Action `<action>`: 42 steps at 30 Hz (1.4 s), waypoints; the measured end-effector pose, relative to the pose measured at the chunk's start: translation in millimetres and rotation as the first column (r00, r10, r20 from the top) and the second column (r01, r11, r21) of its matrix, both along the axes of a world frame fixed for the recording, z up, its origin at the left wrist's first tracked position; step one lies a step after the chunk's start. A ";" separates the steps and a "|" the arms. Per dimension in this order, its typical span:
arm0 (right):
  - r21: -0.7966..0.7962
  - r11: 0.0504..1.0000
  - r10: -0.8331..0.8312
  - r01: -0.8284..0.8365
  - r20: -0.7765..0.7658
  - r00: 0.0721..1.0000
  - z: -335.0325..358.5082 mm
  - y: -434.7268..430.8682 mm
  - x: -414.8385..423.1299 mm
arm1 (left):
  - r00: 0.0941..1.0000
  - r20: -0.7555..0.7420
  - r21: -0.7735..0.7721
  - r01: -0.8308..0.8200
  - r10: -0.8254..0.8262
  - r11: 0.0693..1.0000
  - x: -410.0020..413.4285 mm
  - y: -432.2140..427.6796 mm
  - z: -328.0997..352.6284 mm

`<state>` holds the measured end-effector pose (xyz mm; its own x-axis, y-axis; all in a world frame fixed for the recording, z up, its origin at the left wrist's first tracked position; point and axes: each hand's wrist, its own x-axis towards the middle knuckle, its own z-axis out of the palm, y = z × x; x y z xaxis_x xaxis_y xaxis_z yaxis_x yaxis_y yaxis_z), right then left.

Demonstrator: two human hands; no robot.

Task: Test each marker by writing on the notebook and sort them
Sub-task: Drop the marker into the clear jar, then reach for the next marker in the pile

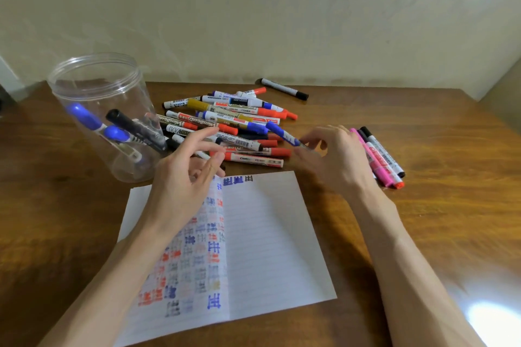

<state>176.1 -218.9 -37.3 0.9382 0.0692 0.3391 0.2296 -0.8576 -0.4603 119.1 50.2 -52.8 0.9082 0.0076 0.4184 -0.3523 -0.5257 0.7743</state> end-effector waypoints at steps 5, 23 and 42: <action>-0.091 0.940 -0.335 0.329 -0.071 0.939 -6.0 -28.0 6.9 | 0.999 0.026 0.056 0.023 -0.024 0.998 -0.7 -11.1 -5.0; -0.128 0.890 -0.442 0.438 -0.005 0.897 -15.0 -25.8 12.1 | 1.000 -0.012 0.139 0.000 0.002 0.990 4.5 -5.1 -13.2; -0.076 0.975 0.206 -0.207 -0.010 0.978 -24.9 35.8 -1.2 | 0.995 -0.012 0.066 -0.100 0.101 0.993 8.5 1.2 -16.0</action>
<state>174.9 -183.2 -62.2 0.9016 0.2871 0.3237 0.4046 -0.8244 -0.3959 127.6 51.4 -68.8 0.9105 0.0721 0.4072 -0.2839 -0.6072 0.7421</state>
